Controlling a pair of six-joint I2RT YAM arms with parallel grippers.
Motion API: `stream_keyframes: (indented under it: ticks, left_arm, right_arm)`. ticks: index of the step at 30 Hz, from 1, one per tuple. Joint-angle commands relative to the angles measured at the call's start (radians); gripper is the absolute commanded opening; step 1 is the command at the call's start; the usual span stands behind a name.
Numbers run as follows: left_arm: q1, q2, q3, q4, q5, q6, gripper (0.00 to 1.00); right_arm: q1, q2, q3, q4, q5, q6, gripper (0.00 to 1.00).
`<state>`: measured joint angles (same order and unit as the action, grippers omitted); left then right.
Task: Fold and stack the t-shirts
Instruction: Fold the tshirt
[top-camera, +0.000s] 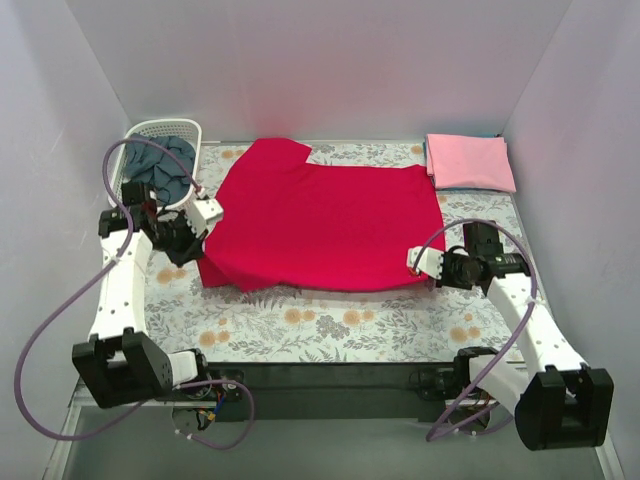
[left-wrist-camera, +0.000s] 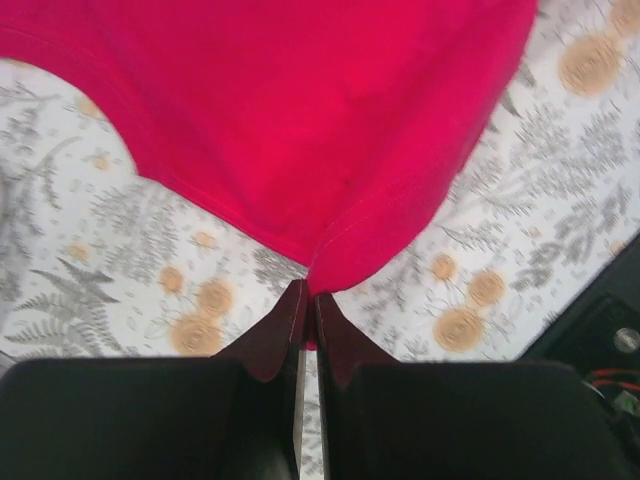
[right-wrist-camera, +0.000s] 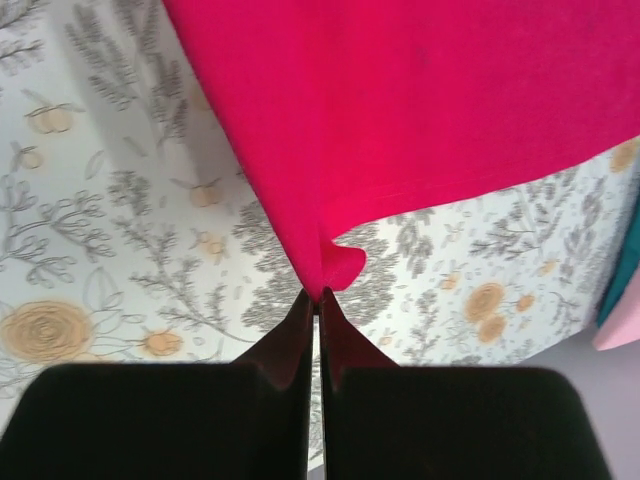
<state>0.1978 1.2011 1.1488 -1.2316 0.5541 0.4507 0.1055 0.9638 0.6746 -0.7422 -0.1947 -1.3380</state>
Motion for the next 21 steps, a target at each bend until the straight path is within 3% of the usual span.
stream_keyframes:
  ticks: [1, 10, 21]
  left_arm:
    - [-0.008, 0.103, 0.12, 0.116, 0.047, -0.104, 0.0]
    - [-0.092, 0.339, 0.229, 0.299, -0.035, -0.224, 0.0]
    - [-0.185, 0.514, 0.347, 0.422, -0.117, -0.285, 0.0]
  right_arm:
    - [-0.012, 0.114, 0.118, 0.012, -0.038, 0.011, 0.01]
    - [-0.032, 0.373, 0.304, 0.012, -0.051, 0.013, 0.01]
    - [-0.069, 0.547, 0.405, 0.014, -0.055, 0.0, 0.01]
